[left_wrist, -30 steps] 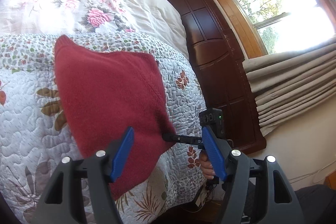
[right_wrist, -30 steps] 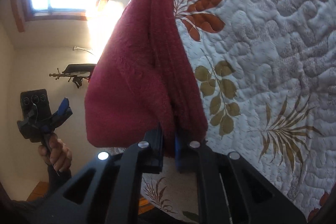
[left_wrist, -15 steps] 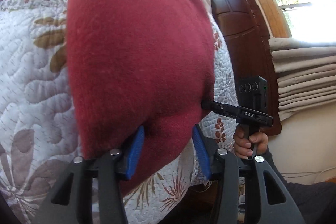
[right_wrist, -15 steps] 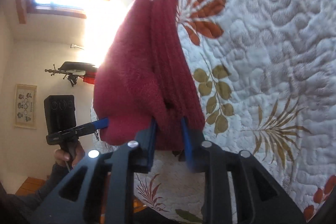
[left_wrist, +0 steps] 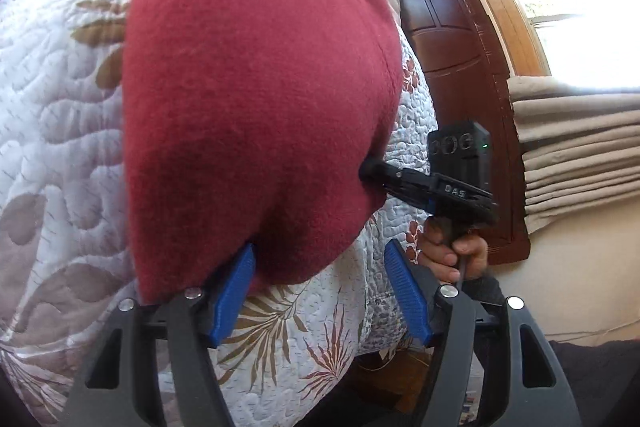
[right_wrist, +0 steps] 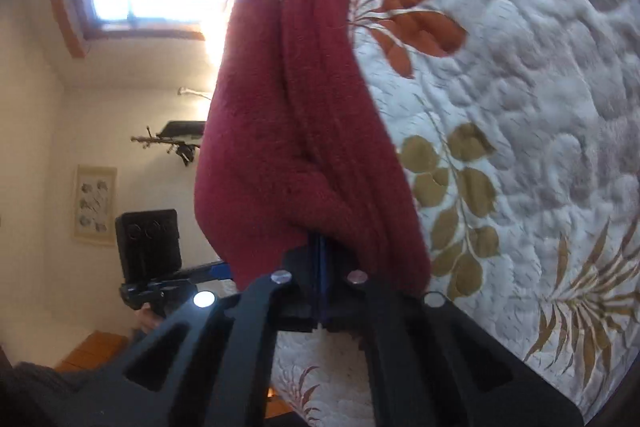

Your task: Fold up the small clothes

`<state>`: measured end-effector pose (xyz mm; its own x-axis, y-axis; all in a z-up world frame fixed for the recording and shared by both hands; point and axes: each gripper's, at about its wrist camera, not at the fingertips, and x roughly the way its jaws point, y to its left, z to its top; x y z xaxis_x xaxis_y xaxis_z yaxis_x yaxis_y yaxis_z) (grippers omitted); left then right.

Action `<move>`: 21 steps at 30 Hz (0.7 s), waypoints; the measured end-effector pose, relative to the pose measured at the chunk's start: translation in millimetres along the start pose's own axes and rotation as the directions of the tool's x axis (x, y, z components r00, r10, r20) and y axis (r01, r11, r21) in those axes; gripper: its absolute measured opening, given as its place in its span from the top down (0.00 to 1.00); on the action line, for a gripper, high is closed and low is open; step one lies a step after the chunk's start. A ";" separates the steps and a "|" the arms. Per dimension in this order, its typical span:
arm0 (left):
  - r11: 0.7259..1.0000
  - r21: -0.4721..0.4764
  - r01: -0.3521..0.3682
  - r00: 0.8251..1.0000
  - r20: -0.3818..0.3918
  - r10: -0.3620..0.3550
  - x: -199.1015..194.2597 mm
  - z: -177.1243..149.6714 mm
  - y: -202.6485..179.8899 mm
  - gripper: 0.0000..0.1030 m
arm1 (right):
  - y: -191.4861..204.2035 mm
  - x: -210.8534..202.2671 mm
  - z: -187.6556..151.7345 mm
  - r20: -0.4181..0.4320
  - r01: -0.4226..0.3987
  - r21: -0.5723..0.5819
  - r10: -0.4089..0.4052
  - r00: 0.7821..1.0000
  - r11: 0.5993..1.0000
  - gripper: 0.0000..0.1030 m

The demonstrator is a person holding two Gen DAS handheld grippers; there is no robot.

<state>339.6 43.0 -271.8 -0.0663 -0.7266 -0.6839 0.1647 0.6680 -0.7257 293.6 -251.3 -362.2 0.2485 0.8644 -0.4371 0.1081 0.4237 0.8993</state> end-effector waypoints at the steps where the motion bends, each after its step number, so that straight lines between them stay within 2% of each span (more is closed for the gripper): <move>1: 1.000 0.017 -0.008 1.000 0.003 0.008 -3.4 -1.2 -8.6 0.35 | 8.9 -10.5 -2.5 0.018 -0.001 -0.026 0.002 1.000 1.000 0.98; 2: 0.999 0.045 -0.011 1.000 0.009 0.010 -7.4 -2.9 -18.4 0.32 | 21.0 -22.0 -4.6 0.038 -0.011 -0.053 0.013 0.999 0.999 0.91; 3: 0.998 0.068 -0.006 1.000 0.016 0.005 -11.8 -6.4 -27.8 0.31 | 31.7 -30.7 -3.2 0.057 -0.029 -0.069 0.033 0.998 0.997 0.78; 5: 0.997 0.078 0.023 0.999 0.025 -0.025 -16.5 -10.6 -39.0 0.28 | 51.5 -41.6 6.1 0.097 -0.056 -0.101 0.065 0.993 0.993 0.69; 8: 0.997 0.059 0.047 0.998 0.050 -0.050 -22.1 -19.4 -44.7 0.27 | 75.4 -33.1 33.4 0.076 -0.132 -0.144 0.144 0.987 0.981 0.67; 9: 0.997 0.047 0.055 0.997 0.055 -0.057 -23.5 -21.7 -43.0 0.26 | 79.8 -23.8 42.3 0.049 -0.160 -0.153 0.170 0.984 0.975 0.58; 10: 0.998 0.034 0.054 0.997 0.061 -0.056 -23.4 -24.0 -42.4 0.25 | 80.4 -13.3 50.3 0.027 -0.179 -0.152 0.185 0.982 0.972 0.56; 13: 0.999 -0.012 0.045 0.997 0.065 -0.044 -24.0 -31.0 -33.9 0.25 | 65.8 15.0 65.6 -0.034 -0.196 -0.117 0.193 0.981 0.974 0.58; 14: 0.999 -0.022 0.042 0.997 0.067 -0.040 -24.7 -33.2 -31.9 0.25 | 58.7 20.6 70.8 -0.047 -0.197 -0.108 0.192 0.980 0.975 0.69; 15: 0.999 -0.031 0.043 0.997 0.072 -0.041 -27.2 -36.3 -28.0 0.25 | 49.9 23.3 73.1 -0.053 -0.190 -0.096 0.186 0.981 0.977 0.94; 16: 0.998 -0.045 0.043 0.996 0.082 -0.039 -31.1 -37.5 -24.2 0.25 | 42.2 22.8 72.9 -0.059 -0.174 -0.083 0.170 0.984 0.981 1.00; 19: 0.995 -0.094 0.030 0.991 0.133 -0.018 -49.8 -37.0 -14.4 0.25 | 28.4 -2.0 77.0 -0.023 -0.176 -0.056 0.175 0.984 0.983 1.00; 20: 0.993 -0.109 0.045 0.988 0.151 -0.028 -56.4 -34.6 -13.7 0.25 | 33.3 -13.5 79.1 0.011 -0.165 -0.066 0.166 0.986 0.984 0.92; 21: 0.990 -0.125 0.071 0.984 0.169 -0.049 -63.3 -32.0 -11.2 0.24 | 37.9 -24.2 82.1 0.041 -0.181 -0.071 0.184 0.982 0.981 0.79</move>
<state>310.5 86.6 -222.8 0.0930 -0.7752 -0.6248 0.0352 0.6297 -0.7760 370.6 -278.4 -316.6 0.3036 0.9157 -0.2631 -0.0072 0.2784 0.9604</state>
